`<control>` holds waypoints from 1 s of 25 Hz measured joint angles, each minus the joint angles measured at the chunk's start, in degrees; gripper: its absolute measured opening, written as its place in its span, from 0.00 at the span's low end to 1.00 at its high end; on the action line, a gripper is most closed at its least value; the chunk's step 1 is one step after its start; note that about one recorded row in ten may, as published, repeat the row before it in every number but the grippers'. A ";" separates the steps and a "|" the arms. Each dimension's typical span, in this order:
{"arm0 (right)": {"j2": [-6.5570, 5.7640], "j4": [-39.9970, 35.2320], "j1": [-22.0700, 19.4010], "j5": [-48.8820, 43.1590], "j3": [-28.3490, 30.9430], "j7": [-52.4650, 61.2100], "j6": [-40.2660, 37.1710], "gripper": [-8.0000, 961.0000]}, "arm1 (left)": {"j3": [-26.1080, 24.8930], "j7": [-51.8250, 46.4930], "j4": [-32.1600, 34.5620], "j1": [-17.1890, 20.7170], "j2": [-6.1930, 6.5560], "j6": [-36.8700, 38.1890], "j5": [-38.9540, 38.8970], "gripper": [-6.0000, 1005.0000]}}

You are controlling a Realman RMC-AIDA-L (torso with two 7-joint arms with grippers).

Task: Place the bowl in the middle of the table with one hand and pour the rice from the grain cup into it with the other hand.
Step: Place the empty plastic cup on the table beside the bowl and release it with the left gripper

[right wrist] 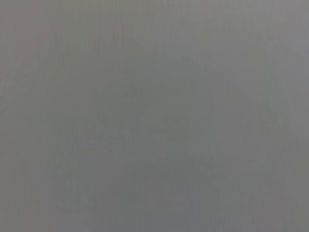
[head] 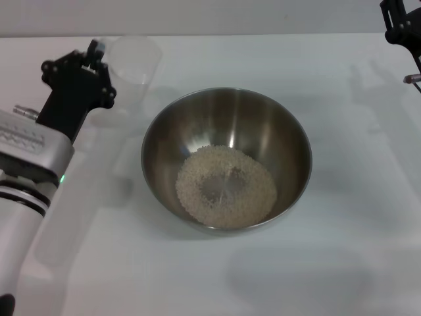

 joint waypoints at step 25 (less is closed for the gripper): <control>0.15 -0.05 -0.64 -0.09 -0.07 0.00 -0.41 0.44 | -1.44 -12.95 4.49 -1.15 -0.03 -12.58 -3.70 0.20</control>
